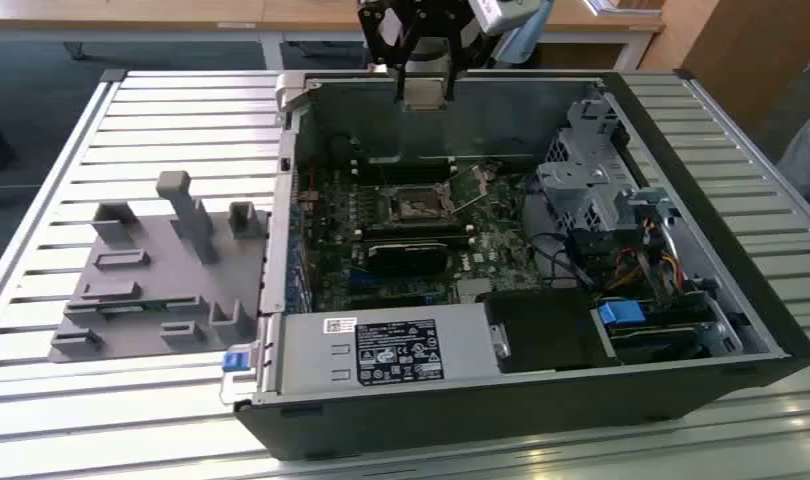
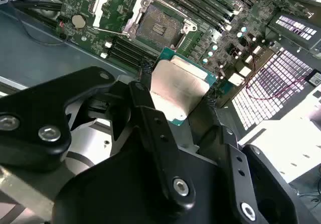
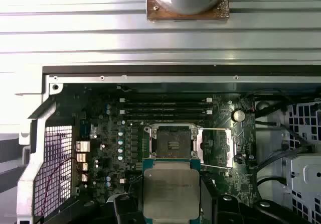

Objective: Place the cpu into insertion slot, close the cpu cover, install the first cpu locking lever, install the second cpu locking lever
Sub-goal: 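Place the cpu into insertion slot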

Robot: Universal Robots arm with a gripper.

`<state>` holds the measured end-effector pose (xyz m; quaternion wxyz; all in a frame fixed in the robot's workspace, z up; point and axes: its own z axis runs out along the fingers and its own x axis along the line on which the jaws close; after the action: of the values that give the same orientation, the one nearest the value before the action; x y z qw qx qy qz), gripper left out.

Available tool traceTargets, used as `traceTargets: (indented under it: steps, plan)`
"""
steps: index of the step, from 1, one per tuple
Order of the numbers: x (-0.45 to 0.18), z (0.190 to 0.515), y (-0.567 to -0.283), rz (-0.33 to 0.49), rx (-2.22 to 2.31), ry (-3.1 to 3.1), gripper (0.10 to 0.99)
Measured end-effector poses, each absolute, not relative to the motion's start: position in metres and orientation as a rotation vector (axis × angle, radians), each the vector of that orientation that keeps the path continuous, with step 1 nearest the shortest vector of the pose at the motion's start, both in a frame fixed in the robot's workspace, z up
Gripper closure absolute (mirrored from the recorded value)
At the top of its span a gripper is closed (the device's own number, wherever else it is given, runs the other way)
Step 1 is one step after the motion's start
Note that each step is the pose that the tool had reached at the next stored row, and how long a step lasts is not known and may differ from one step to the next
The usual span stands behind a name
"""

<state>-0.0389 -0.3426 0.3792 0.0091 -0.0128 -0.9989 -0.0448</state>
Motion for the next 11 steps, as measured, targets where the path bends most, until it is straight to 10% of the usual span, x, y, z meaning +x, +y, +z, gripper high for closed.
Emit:
traceTargets:
  steps: [11]
  plan:
    - [-0.0389,0.3792,-0.3426,-0.140,-0.097,-3.120,0.545]
